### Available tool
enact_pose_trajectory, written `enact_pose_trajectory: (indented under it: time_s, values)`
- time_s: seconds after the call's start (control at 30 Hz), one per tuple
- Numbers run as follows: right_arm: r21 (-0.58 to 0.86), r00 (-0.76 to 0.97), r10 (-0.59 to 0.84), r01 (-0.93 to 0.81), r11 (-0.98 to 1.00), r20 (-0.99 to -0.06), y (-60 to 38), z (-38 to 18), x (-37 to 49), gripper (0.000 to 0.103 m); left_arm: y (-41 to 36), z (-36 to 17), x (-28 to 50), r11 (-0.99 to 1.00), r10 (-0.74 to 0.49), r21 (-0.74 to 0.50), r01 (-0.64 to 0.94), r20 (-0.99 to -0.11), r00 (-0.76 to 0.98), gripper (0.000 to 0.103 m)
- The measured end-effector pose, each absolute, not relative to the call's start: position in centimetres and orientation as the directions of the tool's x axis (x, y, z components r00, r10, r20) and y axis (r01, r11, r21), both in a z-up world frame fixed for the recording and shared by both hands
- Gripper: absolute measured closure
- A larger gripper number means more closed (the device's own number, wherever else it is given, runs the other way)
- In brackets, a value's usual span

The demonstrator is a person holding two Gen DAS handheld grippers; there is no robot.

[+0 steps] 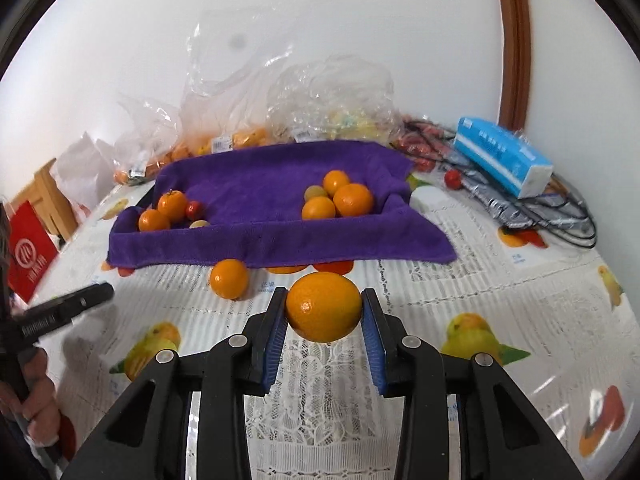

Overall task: Organize fruits
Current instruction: 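Grasp another orange from the table with the left tool while the right tool holds its orange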

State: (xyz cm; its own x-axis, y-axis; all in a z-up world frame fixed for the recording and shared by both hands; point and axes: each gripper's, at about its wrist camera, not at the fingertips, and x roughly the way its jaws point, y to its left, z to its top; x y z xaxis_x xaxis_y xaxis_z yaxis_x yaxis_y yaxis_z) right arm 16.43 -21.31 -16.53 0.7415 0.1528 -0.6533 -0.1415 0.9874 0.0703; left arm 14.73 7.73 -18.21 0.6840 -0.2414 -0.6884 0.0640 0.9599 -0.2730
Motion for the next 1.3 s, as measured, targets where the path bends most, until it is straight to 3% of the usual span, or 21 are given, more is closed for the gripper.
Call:
enact_pose_trajectory:
  time_s: [0.3, 0.83, 1.17, 1.3]
  values:
    - [0.158, 0.678, 0.209, -0.137, 0.978, -0.705, -22.9, -19.5, 18.4, 0.067, 6.7, -18.3, 15.0, 0.966, -0.240, -0.239, 0.096, -0.705, 0.668, 0.064]
    - [0.196, 0.688, 0.234, -0.135, 0.971, -0.687, -23.5, -19.4, 18.2, 0.067, 5.4, -18.3, 15.4, 0.967, -0.248, -0.219, 0.127, -0.717, 0.651, 0.058]
    - [0.027, 0.741, 0.151, -0.177, 0.984, -0.654, -25.8, -18.4, 16.9, 0.067, 0.3, -18.4, 17.3, 0.944, -0.328, -0.278, 0.178, -0.721, 0.610, 0.057]
    - [0.142, 0.718, 0.218, -0.165, 0.976, -0.662, -28.2, -18.7, 17.0, 0.067, -2.2, -18.7, 18.3, 0.950, -0.312, -0.250, 0.187, -0.738, 0.598, 0.057]
